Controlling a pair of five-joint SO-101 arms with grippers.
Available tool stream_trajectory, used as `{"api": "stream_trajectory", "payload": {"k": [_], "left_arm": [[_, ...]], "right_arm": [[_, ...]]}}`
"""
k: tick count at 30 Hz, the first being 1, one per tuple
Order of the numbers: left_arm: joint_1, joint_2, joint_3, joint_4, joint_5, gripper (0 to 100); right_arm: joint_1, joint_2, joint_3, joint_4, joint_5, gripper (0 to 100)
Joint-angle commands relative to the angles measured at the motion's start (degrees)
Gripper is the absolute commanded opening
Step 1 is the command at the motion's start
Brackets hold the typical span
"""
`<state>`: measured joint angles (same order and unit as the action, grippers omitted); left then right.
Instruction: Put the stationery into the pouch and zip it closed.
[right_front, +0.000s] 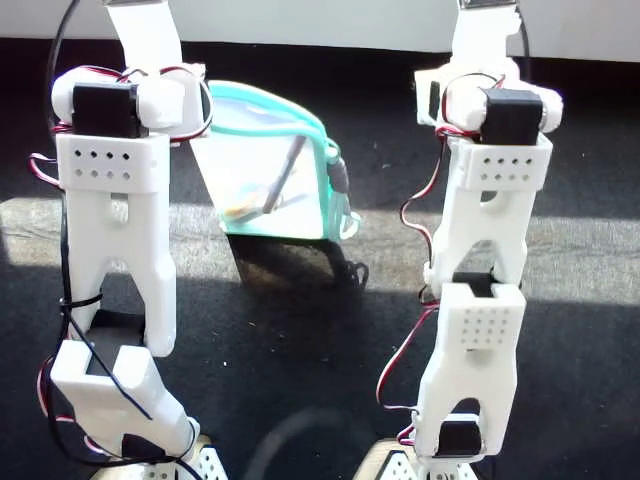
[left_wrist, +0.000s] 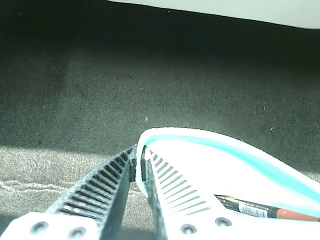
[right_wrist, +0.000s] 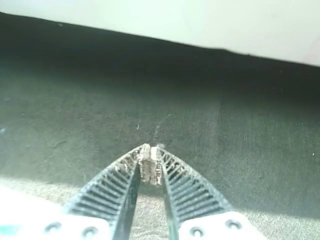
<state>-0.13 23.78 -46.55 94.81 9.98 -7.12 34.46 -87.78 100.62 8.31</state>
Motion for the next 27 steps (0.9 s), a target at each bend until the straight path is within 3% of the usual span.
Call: {"api": "stream_trajectory", "payload": {"k": [1,6,13,18,23,25,27], "left_arm": [[-0.1,5.1,0.7,-0.5,0.7,1],[-0.3,5.2,0.8,-1.7,0.6,1],[-0.7,5.2,0.9,-1.6,0.4,1],[-1.5,5.1,0.9,0.1,0.3,1],[-0.7,5.1,0.8,2.4,0.3,1],[-0.4,5.1,0.8,2.4,0.3,1],[-0.2,5.1,0.8,2.3,0.3,1]], "right_arm": [[-4.1,-14.8,15.3,0.7,0.4,1.5],[-11.8,-28.8,52.4,-2.9,0.1,1.5],[-23.3,-38.0,85.8,-27.3,-3.3,1.5],[-25.8,-38.3,100.8,-50.1,-3.4,1.5],[-21.4,-34.4,106.6,-80.4,-3.4,1.5],[-21.0,-31.3,106.4,-79.2,-3.4,1.5],[-22.2,-31.6,105.1,-70.8,-3.4,1.5]]}}
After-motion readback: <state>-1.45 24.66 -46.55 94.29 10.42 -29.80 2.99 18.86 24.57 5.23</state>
